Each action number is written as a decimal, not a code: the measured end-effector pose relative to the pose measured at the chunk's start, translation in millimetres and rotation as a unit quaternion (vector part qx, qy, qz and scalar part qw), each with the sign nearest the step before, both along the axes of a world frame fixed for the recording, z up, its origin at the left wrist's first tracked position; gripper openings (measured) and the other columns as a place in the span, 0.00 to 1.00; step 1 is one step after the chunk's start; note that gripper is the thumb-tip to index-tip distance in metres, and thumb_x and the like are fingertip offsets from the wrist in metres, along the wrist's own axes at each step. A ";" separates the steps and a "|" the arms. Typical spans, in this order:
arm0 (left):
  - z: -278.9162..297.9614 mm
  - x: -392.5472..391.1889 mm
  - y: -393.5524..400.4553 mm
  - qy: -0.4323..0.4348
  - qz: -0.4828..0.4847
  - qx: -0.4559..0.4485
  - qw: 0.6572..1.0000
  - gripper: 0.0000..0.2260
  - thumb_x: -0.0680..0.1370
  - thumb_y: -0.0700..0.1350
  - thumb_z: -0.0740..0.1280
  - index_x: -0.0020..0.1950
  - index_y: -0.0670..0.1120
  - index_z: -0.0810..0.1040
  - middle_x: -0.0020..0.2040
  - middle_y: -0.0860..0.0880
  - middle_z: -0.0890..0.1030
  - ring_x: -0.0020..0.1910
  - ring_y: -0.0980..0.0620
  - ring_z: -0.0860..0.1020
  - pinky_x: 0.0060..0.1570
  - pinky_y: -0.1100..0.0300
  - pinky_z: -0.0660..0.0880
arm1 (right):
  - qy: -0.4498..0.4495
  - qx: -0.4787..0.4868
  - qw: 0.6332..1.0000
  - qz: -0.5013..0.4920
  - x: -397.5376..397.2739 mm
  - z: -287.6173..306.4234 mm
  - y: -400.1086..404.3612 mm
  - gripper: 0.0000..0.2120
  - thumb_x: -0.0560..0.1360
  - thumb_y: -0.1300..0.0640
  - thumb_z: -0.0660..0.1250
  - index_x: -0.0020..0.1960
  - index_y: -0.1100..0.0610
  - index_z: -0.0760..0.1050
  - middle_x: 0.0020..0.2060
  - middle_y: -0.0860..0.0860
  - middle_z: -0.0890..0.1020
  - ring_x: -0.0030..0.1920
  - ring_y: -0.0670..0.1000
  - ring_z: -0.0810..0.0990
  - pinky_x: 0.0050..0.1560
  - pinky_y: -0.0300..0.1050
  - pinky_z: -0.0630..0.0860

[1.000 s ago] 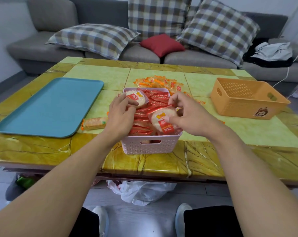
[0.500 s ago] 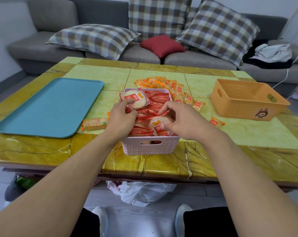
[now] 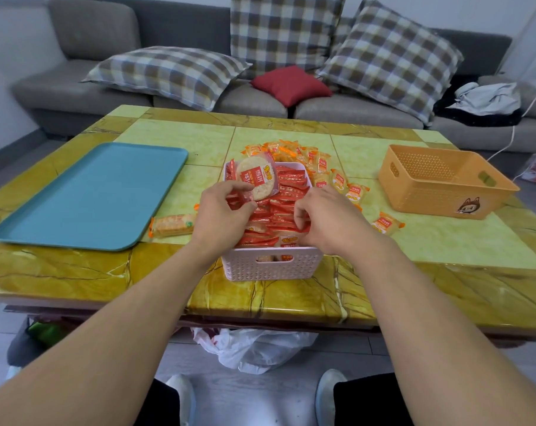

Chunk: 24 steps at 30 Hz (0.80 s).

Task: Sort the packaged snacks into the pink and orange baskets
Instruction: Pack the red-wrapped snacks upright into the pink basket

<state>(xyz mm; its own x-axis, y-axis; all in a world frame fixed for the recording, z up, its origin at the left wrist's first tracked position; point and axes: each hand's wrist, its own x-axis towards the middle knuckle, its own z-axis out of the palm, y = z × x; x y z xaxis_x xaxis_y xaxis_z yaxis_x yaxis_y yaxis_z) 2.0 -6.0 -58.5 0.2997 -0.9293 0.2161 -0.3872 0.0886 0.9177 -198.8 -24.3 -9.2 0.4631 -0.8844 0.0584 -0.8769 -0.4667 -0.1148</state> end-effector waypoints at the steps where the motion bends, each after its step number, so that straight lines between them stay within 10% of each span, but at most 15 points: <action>1: -0.2 0.2 0.4 0.000 0.003 -0.011 1.000 0.10 0.77 0.49 0.73 0.57 0.57 0.81 0.58 0.56 0.80 0.56 0.51 0.81 0.47 0.47 0.83 | 0.004 0.010 1.000 0.004 -0.7 1.7 0.1 0.15 0.68 0.46 0.78 0.35 0.45 0.72 0.46 0.44 0.76 0.54 0.50 0.69 0.52 0.46 0.68; 5: 3.6 0.1 4.9 -0.011 0.023 -0.061 0.998 0.05 0.76 0.51 0.72 0.51 0.58 0.83 0.55 0.59 0.81 0.56 0.55 0.80 0.50 0.46 0.82 | -0.089 0.039 0.995 0.002 -4.3 5.5 -0.9 0.20 0.65 0.27 0.69 0.41 0.43 0.79 0.46 0.43 0.79 0.53 0.49 0.73 0.53 0.51 0.74; 11: 15.9 -8.9 15.3 0.003 -0.009 -0.083 0.997 0.05 0.76 0.43 0.74 0.45 0.53 0.85 0.44 0.60 0.84 0.45 0.58 0.82 0.43 0.51 0.83 | -0.317 0.033 0.945 -0.071 -1.4 2.6 -1.7 0.25 0.74 0.39 0.73 0.65 0.51 0.76 0.54 0.44 0.82 0.54 0.46 0.79 0.54 0.47 0.76; 19: 10.7 -7.8 13.2 -0.034 -0.076 -0.042 0.996 0.11 0.74 0.38 0.69 0.49 0.53 0.73 0.59 0.56 0.80 0.55 0.56 0.80 0.44 0.48 0.83 | -0.525 0.090 0.845 -0.052 -7.8 15.2 -0.3 0.16 0.78 0.56 0.73 0.62 0.51 0.71 0.51 0.49 0.86 0.49 0.46 0.86 0.51 0.48 0.83; 24: 6.6 -4.6 5.0 -0.092 -0.068 -0.013 0.993 0.11 0.74 0.43 0.71 0.50 0.59 0.75 0.56 0.53 0.81 0.53 0.52 0.80 0.49 0.48 0.80 | -0.485 0.081 0.870 0.034 -24.0 20.6 -1.1 0.10 0.78 0.57 0.72 0.57 0.49 0.78 0.47 0.49 0.87 0.48 0.48 0.86 0.51 0.48 0.82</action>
